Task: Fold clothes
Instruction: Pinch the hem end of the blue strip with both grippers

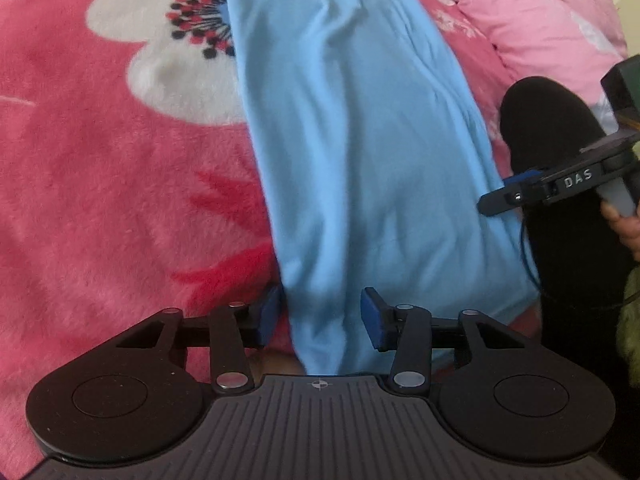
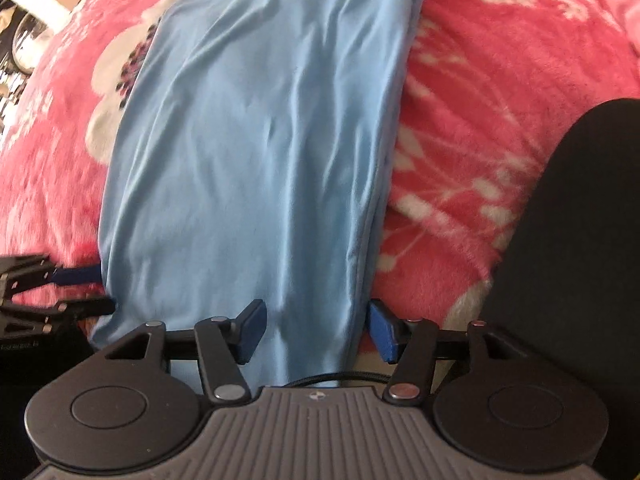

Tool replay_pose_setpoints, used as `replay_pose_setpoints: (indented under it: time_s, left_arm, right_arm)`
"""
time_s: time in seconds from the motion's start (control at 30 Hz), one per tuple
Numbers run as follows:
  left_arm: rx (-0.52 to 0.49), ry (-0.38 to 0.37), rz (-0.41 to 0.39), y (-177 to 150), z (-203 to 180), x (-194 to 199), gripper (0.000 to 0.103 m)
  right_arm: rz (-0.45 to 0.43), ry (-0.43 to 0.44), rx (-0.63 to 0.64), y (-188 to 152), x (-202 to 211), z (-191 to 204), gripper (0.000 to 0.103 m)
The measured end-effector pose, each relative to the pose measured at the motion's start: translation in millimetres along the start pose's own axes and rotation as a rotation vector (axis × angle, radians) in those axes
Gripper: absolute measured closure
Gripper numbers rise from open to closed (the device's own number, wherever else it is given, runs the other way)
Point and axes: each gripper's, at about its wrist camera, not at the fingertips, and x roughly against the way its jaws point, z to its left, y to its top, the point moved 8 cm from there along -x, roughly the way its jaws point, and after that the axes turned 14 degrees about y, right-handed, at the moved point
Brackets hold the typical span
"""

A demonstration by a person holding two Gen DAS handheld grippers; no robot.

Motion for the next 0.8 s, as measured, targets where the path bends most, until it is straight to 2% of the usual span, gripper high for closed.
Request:
replay_pose_setpoints:
  time_s: [0.07,0.13,0.23,0.4,0.5,0.6,0.63,0.67,0.7,0.73,0.8]
  left_arm:
    - [-0.001,0.017,-0.018,1.8,2.0,4.7,0.062]
    - [0.035,0.004,-0.022,2.7,8.1,4.3,0.061]
    - [0.078,-0.066,0.039,-1.6,7.0,-6.5,0.061]
    - [0.086,-0.152,0.119,-9.1,0.1,-11.7,0.061]
    - [0.063,-0.179,0.164,-13.3,-2.1,-14.6,0.062]
    - [0.050,-0.207,0.231,-19.8,-7.5,-20.6,0.065]
    - [0.038,-0.201,0.231,-21.1,-8.9,-21.5,0.066]
    - [0.033,-0.193,0.228,-21.2,-9.7,-21.9,0.066]
    - [0.028,-0.185,0.225,-21.3,-10.4,-22.3,0.071]
    - [0.023,-0.178,0.222,-21.3,-11.1,-22.7,0.074]
    - [0.024,-0.166,0.217,-21.7,-11.4,-23.4,0.083]
  right_arm:
    - [-0.020,-0.007,-0.010,6.6,-1.8,-2.6,0.045]
    - [0.022,0.001,-0.014,3.2,-7.7,-2.3,0.044]
    - [0.094,0.018,-0.027,-3.9,-14.6,-0.6,0.042]
    - [0.244,0.053,-0.058,-24.6,-28.5,6.6,0.042]
    - [0.333,0.080,-0.081,-36.3,-36.0,10.0,0.046]
    - [0.348,0.086,-0.083,-37.0,-41.4,10.8,0.049]
    - [0.348,0.088,-0.084,-36.8,-42.3,10.2,0.053]
    - [0.345,0.092,-0.092,-36.1,-42.3,8.6,0.063]
    - [0.340,0.094,-0.102,-36.2,-41.4,6.1,0.072]
    - [0.333,0.100,-0.115,-37.5,-40.2,4.8,0.087]
    - [0.317,0.124,-0.107,-34.6,-37.1,6.5,0.093]
